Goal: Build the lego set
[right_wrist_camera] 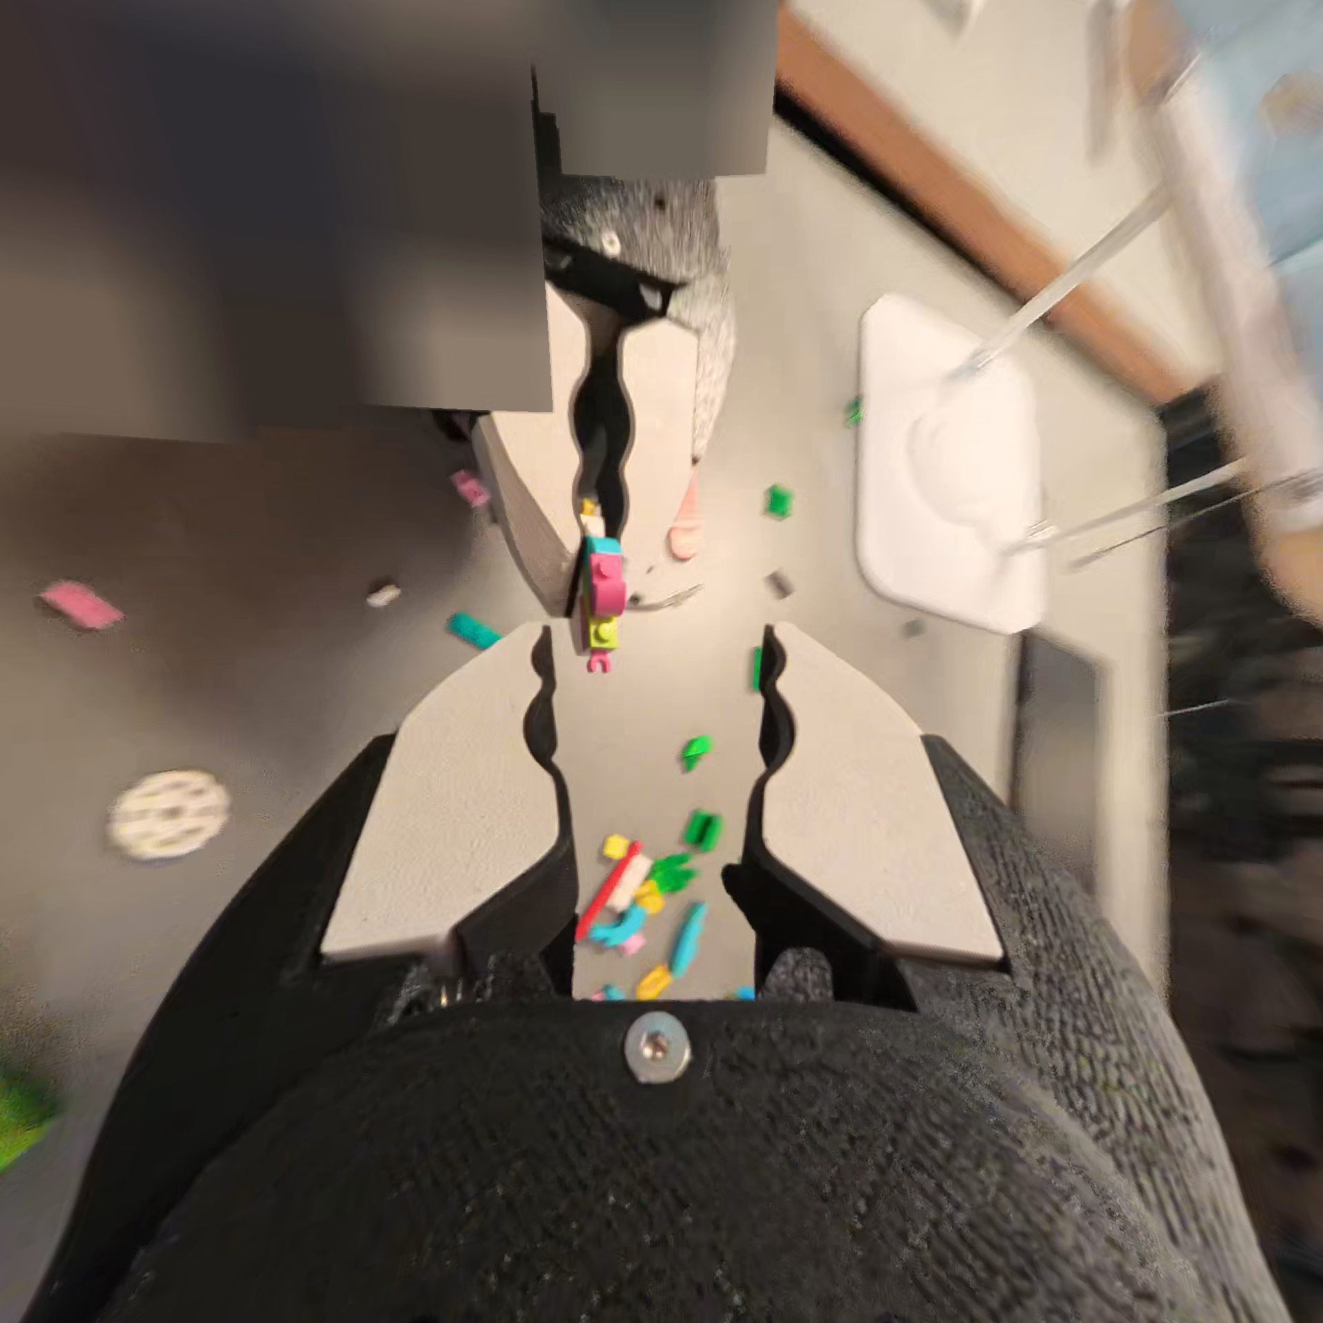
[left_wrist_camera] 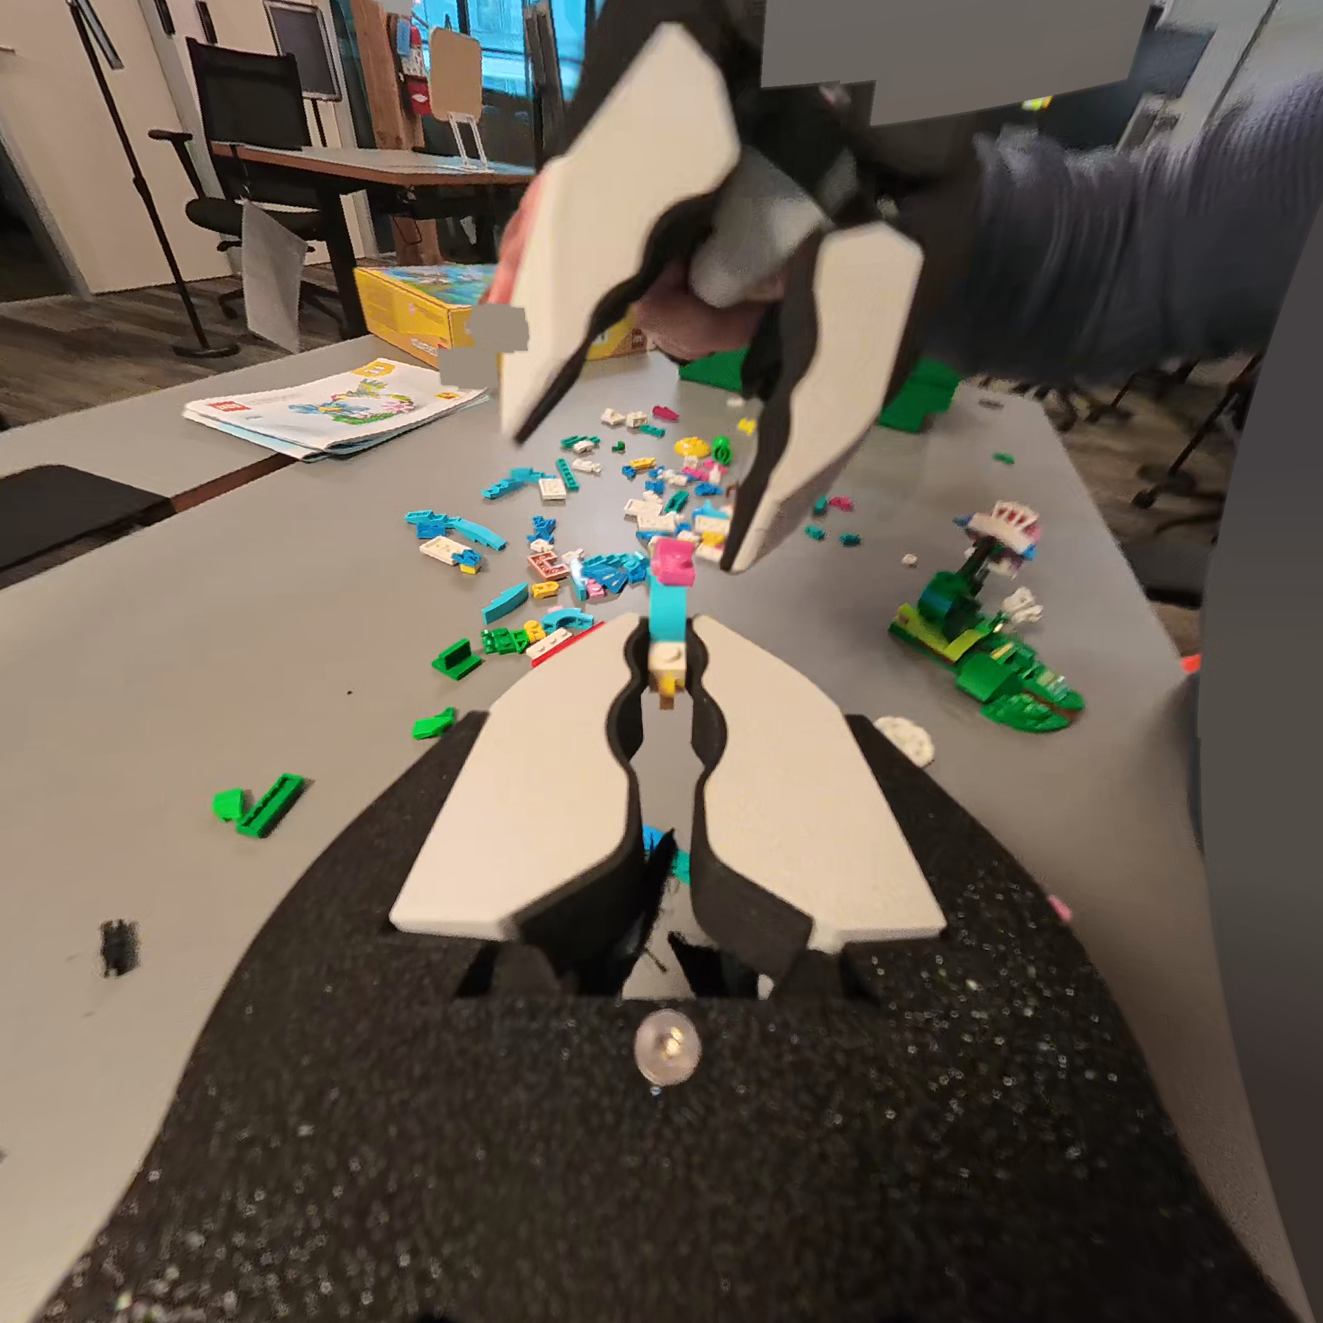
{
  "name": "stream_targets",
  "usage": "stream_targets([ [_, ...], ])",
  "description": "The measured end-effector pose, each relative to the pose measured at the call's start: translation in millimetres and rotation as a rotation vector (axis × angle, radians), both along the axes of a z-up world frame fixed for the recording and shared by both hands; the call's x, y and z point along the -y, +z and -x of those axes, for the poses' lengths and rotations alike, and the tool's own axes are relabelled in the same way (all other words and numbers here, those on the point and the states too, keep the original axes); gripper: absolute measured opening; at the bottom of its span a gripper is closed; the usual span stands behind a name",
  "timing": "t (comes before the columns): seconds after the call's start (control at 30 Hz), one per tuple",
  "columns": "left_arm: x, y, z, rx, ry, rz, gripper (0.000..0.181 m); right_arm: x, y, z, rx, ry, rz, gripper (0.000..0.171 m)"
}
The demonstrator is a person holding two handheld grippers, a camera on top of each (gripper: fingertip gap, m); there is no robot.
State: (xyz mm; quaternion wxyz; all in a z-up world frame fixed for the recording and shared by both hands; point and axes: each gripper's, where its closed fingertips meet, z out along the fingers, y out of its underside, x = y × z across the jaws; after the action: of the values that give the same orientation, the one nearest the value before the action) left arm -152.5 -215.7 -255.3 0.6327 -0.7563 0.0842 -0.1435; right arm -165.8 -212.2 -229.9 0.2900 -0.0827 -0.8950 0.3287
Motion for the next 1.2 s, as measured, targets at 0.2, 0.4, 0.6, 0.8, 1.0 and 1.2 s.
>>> stream_targets([
  [0.2, 3.4, 12.7, -0.2, 0.179, -0.043, -0.044, 0.008, 18.7, 6.3, -10.4, -0.642, 0.113, -0.297, 0.057],
  [0.4, 3.3, 13.7, -6.0, 0.221, -0.078, -0.038, 0.008, 20.0, -3.0, -3.5, -0.716, 0.115, -0.372, 0.053],
  [0.6, 2.7, 10.9, -8.5, 0.241, -0.086, -0.007, 0.008, 19.6, -8.3, -0.6, -0.719, 0.129, -0.421, 0.03],
  [0.8, 3.5, 13.5, -11.3, 0.311, -0.106, 0.015, 0.008, 19.5, -7.2, -3.1, -0.683, 0.152, -0.446, 0.028],
  [1.0, 4.8, 9.3, -16.7, 0.307, -0.135, 0.07, 0.008, 21.4, -12.4, -8.5, -0.684, 0.261, -0.544, 0.026],
  [1.2, 4.9, 4.2, -21.5, 0.29, -0.162, 0.099, 0.008, 21.5, -17.9, -12.5, -0.639, 0.296, -0.578, 0.026],
])
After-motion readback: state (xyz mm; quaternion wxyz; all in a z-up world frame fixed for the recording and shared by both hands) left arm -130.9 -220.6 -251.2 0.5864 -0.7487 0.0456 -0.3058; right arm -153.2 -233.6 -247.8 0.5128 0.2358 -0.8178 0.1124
